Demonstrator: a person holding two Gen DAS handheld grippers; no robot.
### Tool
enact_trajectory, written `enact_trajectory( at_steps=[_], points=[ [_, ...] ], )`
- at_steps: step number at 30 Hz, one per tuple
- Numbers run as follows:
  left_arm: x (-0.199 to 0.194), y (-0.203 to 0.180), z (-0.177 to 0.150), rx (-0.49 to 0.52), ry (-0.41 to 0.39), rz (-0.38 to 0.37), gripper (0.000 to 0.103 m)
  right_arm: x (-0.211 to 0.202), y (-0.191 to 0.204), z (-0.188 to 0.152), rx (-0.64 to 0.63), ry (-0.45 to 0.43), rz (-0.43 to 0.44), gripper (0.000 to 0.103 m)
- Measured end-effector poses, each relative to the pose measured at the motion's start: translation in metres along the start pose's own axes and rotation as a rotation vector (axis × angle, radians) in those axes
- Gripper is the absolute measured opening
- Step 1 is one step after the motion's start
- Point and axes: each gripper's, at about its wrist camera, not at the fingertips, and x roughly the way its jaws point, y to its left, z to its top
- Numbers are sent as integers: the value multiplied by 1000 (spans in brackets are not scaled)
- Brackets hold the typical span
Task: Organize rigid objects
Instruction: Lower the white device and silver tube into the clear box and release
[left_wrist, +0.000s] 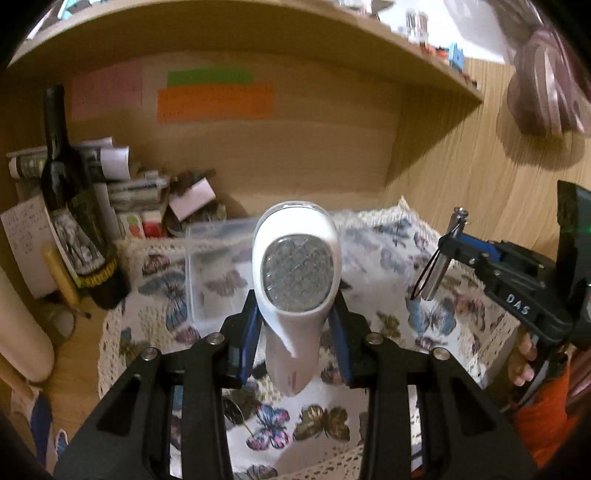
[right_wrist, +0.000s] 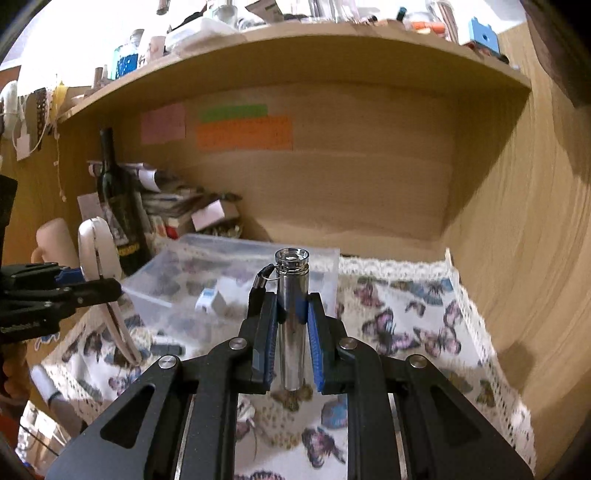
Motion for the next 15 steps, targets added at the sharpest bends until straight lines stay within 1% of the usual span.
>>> enact_trajectory(
  at_steps=[6,11,12,15],
  points=[
    [-3,12,25,1,-68,20,36,11,0,20,-15,-26,-1,14],
    [4,25,42,-23,-90,39,36,25,3,36,-26,-37,0,14],
    [7,28,44,-17,-108,50,36,28,4,39,-31,-35,0,14],
    [17,36,51,-30,-108,62,36,40,8,44,-45,-22,0,14]
  ],
)
